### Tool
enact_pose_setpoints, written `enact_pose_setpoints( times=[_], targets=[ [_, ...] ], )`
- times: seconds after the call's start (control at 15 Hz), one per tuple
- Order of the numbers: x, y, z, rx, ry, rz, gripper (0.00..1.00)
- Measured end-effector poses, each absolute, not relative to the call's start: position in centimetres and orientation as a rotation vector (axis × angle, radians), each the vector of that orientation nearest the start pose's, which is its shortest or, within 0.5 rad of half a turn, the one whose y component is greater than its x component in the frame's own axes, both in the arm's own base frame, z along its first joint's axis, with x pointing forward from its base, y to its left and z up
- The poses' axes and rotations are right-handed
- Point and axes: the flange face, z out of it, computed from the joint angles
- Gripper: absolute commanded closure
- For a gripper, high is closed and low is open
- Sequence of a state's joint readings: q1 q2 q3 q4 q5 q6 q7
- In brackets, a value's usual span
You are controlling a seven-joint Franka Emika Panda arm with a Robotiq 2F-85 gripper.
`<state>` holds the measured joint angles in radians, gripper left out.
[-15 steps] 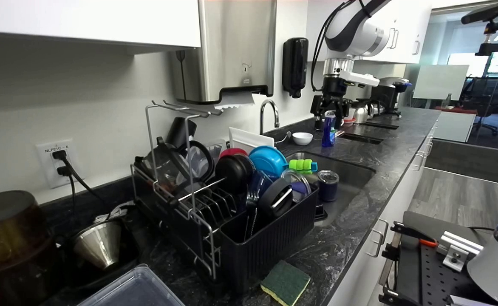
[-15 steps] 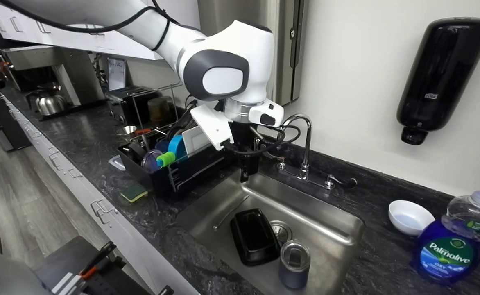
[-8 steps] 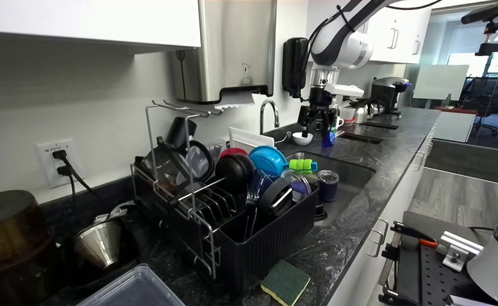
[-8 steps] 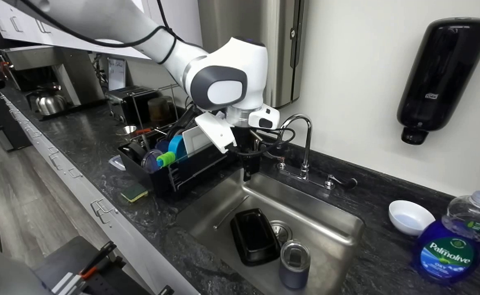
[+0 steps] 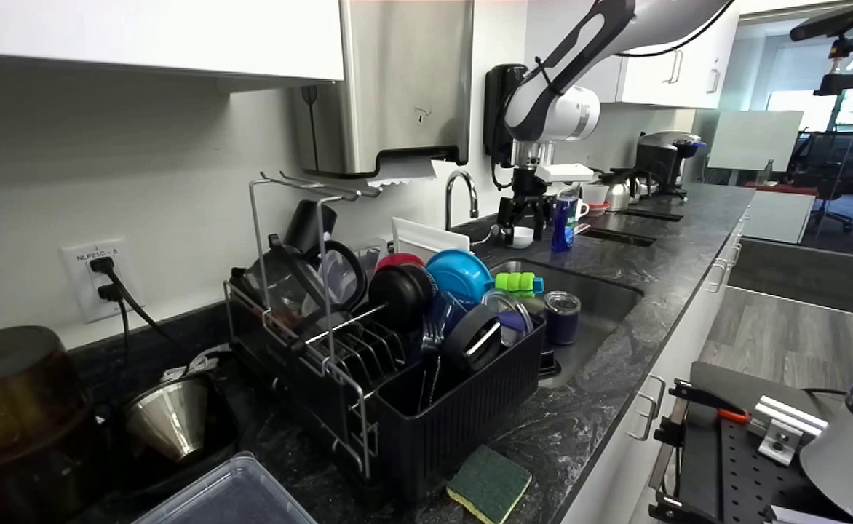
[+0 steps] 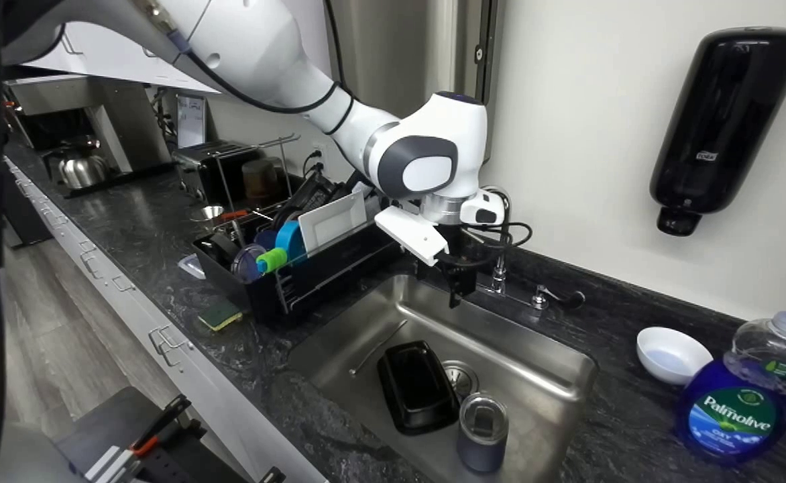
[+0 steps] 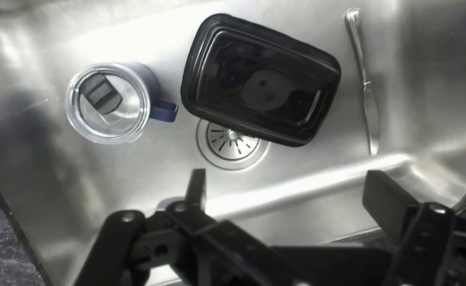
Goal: Take the lid off the travel mug and put it on the black Tupperware
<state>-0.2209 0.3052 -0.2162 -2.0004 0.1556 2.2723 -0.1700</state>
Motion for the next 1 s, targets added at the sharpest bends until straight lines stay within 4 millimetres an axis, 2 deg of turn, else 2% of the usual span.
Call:
enact_pose_setpoints(
  times=[0.27, 0.73, 1.0],
  targets=[
    [55.0, -28.5, 29.9, -3.051, 0.543, 0.019, 0.0],
    [52.4, -36.1, 27.6, -3.027, 0.435, 0.154, 0.0],
    [53.0, -35.9, 27.6, -3.021, 0.411, 0.166, 0.0]
  ],
)
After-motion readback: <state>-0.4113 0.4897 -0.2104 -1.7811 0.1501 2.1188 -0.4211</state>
